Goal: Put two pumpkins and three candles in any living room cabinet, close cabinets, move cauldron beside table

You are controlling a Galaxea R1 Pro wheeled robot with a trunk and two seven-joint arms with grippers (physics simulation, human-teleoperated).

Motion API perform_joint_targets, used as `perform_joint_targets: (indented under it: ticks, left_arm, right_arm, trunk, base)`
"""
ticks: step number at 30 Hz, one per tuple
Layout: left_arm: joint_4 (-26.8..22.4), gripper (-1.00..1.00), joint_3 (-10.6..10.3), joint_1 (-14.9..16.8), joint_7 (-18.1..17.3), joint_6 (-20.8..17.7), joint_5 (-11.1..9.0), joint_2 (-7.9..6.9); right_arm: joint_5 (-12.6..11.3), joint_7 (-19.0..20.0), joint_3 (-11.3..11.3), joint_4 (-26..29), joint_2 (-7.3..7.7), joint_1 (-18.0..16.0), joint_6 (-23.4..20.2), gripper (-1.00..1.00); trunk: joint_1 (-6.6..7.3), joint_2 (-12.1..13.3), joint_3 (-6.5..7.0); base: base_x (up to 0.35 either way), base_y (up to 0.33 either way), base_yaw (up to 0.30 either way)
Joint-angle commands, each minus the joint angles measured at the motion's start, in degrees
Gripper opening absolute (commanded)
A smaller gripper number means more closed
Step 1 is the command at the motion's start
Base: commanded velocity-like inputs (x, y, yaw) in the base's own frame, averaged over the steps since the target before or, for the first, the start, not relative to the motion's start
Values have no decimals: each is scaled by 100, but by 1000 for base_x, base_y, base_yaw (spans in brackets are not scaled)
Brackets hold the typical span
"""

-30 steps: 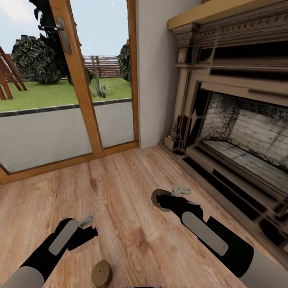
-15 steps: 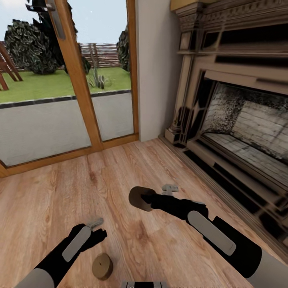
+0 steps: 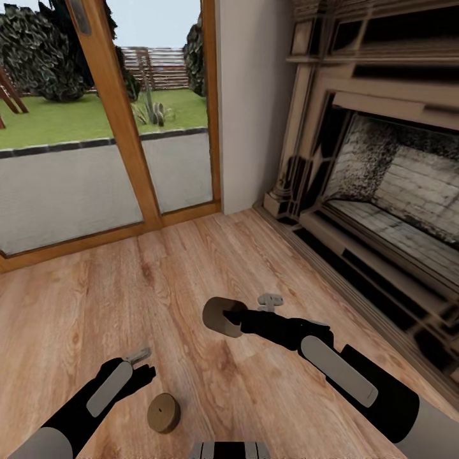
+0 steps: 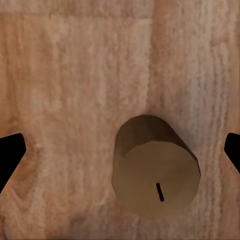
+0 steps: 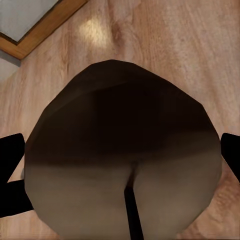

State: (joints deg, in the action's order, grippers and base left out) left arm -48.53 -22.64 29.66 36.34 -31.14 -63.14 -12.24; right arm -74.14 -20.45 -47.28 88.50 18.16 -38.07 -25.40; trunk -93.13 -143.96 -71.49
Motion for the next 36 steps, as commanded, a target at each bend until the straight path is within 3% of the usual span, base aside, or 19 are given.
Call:
perform_joint_targets:
  ticks: [1, 13, 17, 20, 28, 36]
  left_arm:
    - [-9, 100, -27, 5, 50, 3, -46, -9]
    - [-106, 100, -38, 22, -9, -4, -79, 22]
    - [-71, 100, -73, 22, -698, -4, -47, 23]
    - [-56, 100, -81, 22, -884, 0, -35, 20]
    - [-52, 100, -83, 22, -948, 11, -31, 2]
    - [-52, 100, -83, 22, -984, 11, -31, 5]
  right_arm:
    - [-56, -50, -9, 13, 3, -8, 9, -100]
    - [-56, -53, -9, 19, 3, -8, 9, -100]
    - [-56, -53, -5, 19, -1, -8, 10, -100]
    - [-56, -47, -9, 13, 2, -8, 18, -100]
    - [-65, -15, -18, 27, 3, -8, 166, -100]
    - [-57, 454, -6, 3, 3, 57, 180, -100]
  trunk:
    - [-1, -4, -28]
    - [-32, -20, -294]
    - [-42, -25, -382]
    - [-50, -29, -449]
    - [-71, -40, -626]
    - [-91, -51, -803]
  base:
    - [0, 0, 0]
    - [0, 0, 0]
    - [0, 0, 0]
    - [0, 0, 0]
    - [0, 0, 0]
    - [0, 0, 0]
